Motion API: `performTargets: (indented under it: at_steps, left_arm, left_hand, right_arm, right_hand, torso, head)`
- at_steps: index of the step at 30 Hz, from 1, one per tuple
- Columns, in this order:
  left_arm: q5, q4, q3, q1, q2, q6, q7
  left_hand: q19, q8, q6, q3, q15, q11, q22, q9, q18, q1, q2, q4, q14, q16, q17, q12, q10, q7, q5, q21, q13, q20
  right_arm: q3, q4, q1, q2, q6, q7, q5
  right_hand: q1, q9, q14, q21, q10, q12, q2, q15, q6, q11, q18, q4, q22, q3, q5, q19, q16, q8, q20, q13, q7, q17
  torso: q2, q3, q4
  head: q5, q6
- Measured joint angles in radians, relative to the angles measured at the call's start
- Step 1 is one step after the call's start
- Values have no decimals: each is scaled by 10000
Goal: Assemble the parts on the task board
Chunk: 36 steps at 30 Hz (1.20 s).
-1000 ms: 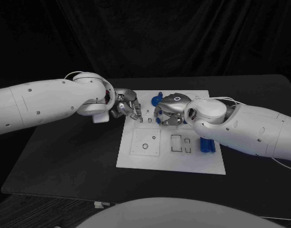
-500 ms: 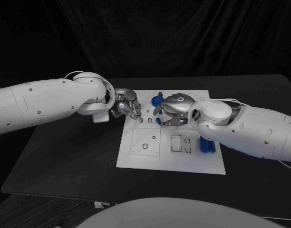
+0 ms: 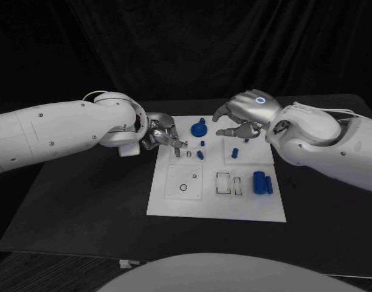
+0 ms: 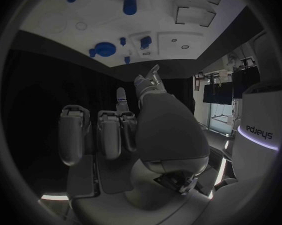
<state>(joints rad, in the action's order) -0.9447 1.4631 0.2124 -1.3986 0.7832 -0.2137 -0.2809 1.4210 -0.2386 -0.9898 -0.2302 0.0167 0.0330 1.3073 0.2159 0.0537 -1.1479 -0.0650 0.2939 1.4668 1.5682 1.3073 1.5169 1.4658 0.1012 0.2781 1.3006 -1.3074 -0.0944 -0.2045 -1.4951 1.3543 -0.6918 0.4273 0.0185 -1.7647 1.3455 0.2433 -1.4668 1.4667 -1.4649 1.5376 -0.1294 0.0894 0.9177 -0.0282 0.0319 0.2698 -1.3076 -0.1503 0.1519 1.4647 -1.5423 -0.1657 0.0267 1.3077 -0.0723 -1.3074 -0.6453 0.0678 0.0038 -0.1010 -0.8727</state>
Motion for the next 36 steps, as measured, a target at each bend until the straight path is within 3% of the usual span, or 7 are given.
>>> performTargets:
  at_steps: [6, 8, 14, 19, 23, 30, 36]
  left_arm:
    - [53, -450, -2, 0, -458, -14, -98]
    - [228, -677, -5, 0, -651, -69, -203]
    - [1349, -1645, -6, 0, -1319, -608, -873]
    - [2085, -2457, -6, 0, -1967, -1434, -1538]
    - [2399, -2994, -6, 0, -2452, -1996, -1921]
    - [2690, -3635, -10, 0, -3074, -2642, -2388]
    - [2803, -3993, -10, 0, -3356, -2859, -2628]
  left_hand:
    - [198, -1126, -669, 410, 352, -392, 0, 692, -2, 665, -329, -14, 4, 0, 0, 196, 1, -419, 385, 240, 0, 306]
    - [217, -1233, -682, 410, 372, -398, 0, 792, -2, 686, -350, -14, -16, 0, 0, 197, -5, -439, 462, 282, 0, 325]
    - [288, -1214, -390, 752, 372, -398, 0, 928, -2, 1200, -402, -11, -16, 0, 0, 272, -6, -386, 115, 376, 0, 395]
    - [288, -830, 41, 935, 371, -398, 0, 859, -1, 1272, -330, -71, -16, 0, 0, 355, -6, -259, -15, 401, 0, 395]
    - [328, -725, 73, 934, 370, -398, 0, 819, -1, 1272, -330, -70, -16, 0, 0, 435, -6, -226, -16, 468, 0, 354]
    - [397, -608, -109, 989, 370, -398, 0, 801, -2, 1189, -247, -125, -16, 0, 0, 505, -6, -296, 42, 781, 0, 354]
    - [397, -566, -168, 989, 370, -397, 0, 792, -1, 1137, -196, -126, -16, 0, 0, 505, -7, -285, 97, 819, 0, 354]
  right_arm:
    - [0, -569, 537, -1047, 852, -181, 461]
    - [0, -666, 585, -1267, 990, -218, 678]
    - [-11, -929, 626, -1623, 1164, -292, 1330]
    - [-12, -1089, 603, -1717, 1161, -306, 1646]
    - [-12, -1120, 529, -1722, 1121, -307, 1789]
    - [-14, -1147, 405, -1742, 1023, -307, 1932]
    - [-14, -1200, 320, -1767, 934, -309, 1987]
  right_hand:
    - [-202, 163, 38, 241, -3, 162, 415, -38, 546, 3, 0, 104, 1, -57, 257, 0, -67, -252, 0, 0, -29, 0]
    - [-195, 200, 1, 241, -15, 162, 488, -75, 609, 57, 0, 104, 1, -57, 257, 0, -67, -318, 0, -1, -37, 0]
    - [-139, 243, 1, 241, 0, 162, 562, -75, 655, 72, 0, 61, 1, -100, 165, 36, -67, -318, 36, -1, -62, 0]
    - [-139, 246, 1, 188, 0, 162, 562, -75, 655, 72, 0, 61, 2, -100, 99, 36, -66, -318, 36, -1, -62, 0]
    - [-109, 267, 1, 144, 0, 162, 591, -75, 655, 72, 0, 22, 2, -72, 7, 36, -66, -355, 36, -2, -62, 0]
    - [35, 300, 1, 82, -1, 162, 598, -75, 655, 71, -1, -120, 2, -84, -134, 36, -66, -355, 36, -2, -62, 0]
    - [35, 312, 1, 42, -1, 162, 597, -75, 690, 71, -1, -120, 0, -85, -145, 36, -66, -355, 36, -2, -26, 0]
  torso:
    - [6, 1, -12]
    - [12, -3, -18]
    - [31, -27, -24]
    - [38, -30, -25]
    - [38, -24, -24]
    - [25, 19, -29]
    - [12, 11, -27]
  head:
    - [22, 0]
    - [12, 0]
    - [7, 0]
    - [-17, 0]
    - [22, 0]
    - [-30, 0]
    - [-8, 0]
